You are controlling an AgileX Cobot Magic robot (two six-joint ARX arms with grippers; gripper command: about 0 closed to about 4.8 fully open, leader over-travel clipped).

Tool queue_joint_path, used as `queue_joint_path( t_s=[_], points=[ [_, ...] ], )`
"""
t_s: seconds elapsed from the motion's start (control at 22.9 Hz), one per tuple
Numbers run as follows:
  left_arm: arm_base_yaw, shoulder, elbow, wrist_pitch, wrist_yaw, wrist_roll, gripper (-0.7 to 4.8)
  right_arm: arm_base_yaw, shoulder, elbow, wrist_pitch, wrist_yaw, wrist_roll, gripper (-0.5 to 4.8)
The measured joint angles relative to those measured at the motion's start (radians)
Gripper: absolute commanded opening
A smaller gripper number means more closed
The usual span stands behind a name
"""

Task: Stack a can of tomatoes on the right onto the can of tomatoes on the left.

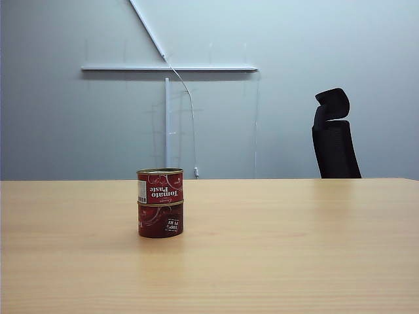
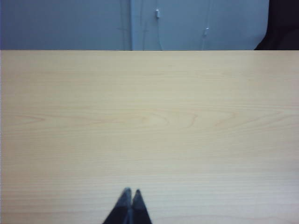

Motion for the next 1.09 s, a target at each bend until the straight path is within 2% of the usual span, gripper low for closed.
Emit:
queue_joint_path(
  t_s=[0.17, 0.26, 0.35, 0.52, 0.79, 1.09],
  points=[
    [0.000, 0.000, 0.000, 0.000, -0.001, 0.000, -0.04, -0.158, -0.049, -0.080, 0.000, -0.126, 0.000, -0.08],
    [0.000, 0.000, 0.000, 0.000, 0.000, 0.000, -0.04, -0.274, -0.066, -0.193, 0.045, -0.191, 0.000, -0.08],
    [0.000, 0.000, 0.000, 0.000, 0.000, 0.000, -0.04, -0.325, -0.082, -0.287, 0.095, -0.226, 0.000, -0.08],
    [0.000, 0.000, 0.000, 0.000, -0.001, 0.000, -0.04, -0.457, -0.214, -0.503, 0.231, -0.415, 0.008, -0.08],
    [0.000, 0.000, 0.000, 0.000, 0.000, 0.000, -0.04, -0.521, -0.314, -0.573, 0.247, -0.465, 0.035, -0.08],
    [0.000, 0.000, 0.000, 0.000, 0.000, 0.000, -0.04, -0.523, -0.360, -0.650, 0.316, -0.462, 0.035, -0.08]
  ],
)
